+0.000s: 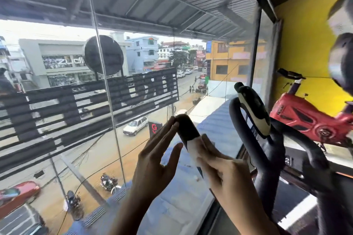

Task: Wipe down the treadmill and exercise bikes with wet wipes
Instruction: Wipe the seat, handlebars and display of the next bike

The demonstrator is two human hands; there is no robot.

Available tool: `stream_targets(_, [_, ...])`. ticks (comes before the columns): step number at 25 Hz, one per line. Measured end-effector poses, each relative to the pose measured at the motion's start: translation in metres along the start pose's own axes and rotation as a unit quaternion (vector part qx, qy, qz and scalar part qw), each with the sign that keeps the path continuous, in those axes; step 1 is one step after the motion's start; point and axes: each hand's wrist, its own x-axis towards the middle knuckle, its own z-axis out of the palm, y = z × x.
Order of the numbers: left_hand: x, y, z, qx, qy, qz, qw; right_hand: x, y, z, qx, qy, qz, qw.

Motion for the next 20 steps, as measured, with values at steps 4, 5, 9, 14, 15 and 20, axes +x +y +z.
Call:
stream_targets(4, [-0.001,-0.004,0.001,0.019,-0.005,0.048,0.999,0.001,-0.004,-0.019,0.003,-0.015,0.054,0.998])
stream_targets(5, [-0.002,-0.004,0.003,0.020,-0.003,0.052,0.998,0.008,-0.005,-0.012,0.007,-0.017,0.060,0.998])
stream_targets(9, [-0.008,-0.001,0.009,0.038,-0.014,0.072,0.997,-0.001,-0.009,0.015,-0.041,-0.014,0.050,0.998])
stream_targets(14, [-0.036,0.019,0.027,0.043,-0.075,0.123,0.989,-0.080,-0.002,-0.017,-0.217,-0.068,0.011,0.974])
stream_targets(15, [-0.044,0.027,0.032,0.040,-0.082,0.122,0.988,-0.089,-0.002,-0.025,-0.253,-0.077,-0.005,0.964])
stream_targets(20, [-0.092,0.070,0.058,0.032,-0.120,0.098,0.987,-0.133,0.012,-0.068,-0.284,-0.095,-0.091,0.950])
